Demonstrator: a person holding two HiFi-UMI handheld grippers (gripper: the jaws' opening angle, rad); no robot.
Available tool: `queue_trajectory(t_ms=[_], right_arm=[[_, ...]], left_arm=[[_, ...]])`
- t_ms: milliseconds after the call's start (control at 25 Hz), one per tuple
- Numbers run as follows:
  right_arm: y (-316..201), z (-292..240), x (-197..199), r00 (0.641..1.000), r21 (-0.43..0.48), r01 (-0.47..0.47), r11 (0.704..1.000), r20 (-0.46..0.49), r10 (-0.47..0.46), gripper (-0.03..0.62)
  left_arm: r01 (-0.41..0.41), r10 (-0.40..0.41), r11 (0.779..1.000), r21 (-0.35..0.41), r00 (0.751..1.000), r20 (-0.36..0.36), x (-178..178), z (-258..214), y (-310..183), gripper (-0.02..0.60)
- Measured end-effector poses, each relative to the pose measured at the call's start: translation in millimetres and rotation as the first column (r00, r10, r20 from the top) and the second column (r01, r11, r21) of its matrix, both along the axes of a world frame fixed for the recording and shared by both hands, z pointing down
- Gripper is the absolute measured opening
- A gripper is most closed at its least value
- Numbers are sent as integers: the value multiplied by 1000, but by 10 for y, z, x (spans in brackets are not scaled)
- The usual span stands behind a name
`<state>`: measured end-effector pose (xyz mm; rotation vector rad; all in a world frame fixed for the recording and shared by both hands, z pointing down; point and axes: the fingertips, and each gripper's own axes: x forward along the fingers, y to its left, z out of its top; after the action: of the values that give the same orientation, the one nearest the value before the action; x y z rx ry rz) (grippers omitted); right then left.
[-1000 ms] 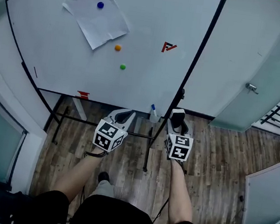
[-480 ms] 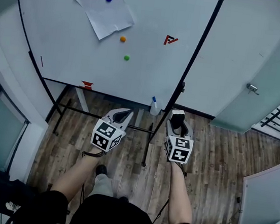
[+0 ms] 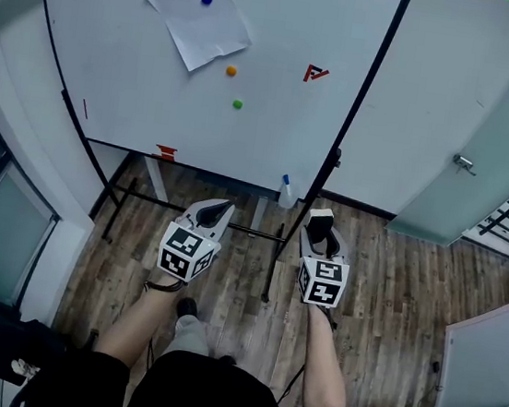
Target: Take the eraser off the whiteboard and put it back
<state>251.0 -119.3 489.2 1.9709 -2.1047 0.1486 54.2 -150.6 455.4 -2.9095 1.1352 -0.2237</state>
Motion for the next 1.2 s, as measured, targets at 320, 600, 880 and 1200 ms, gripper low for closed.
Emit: queue_trajectory(t_ms=[320,600,880,1200], right_arm=[[83,57,-376,997,-13,72,997,9,-72,238],[-1,55,-717,990,-11,139,990,-18,-139,239],[-282,-132,-982,984,24,173,985,-40,-172,239],[-1056,-605,-1145,987,104,148,983,-70,-142,239]], left_arm=[[61,-61,998,-20,998,-19,-296,61,37,20],[112,-113,994,-14,993,-33,-611,8,-46,18],[136,-136,991,-16,989,-59,-797,8,-301,20],[89,-88,996,15,994,-70,-844,-163,-1000,20]])
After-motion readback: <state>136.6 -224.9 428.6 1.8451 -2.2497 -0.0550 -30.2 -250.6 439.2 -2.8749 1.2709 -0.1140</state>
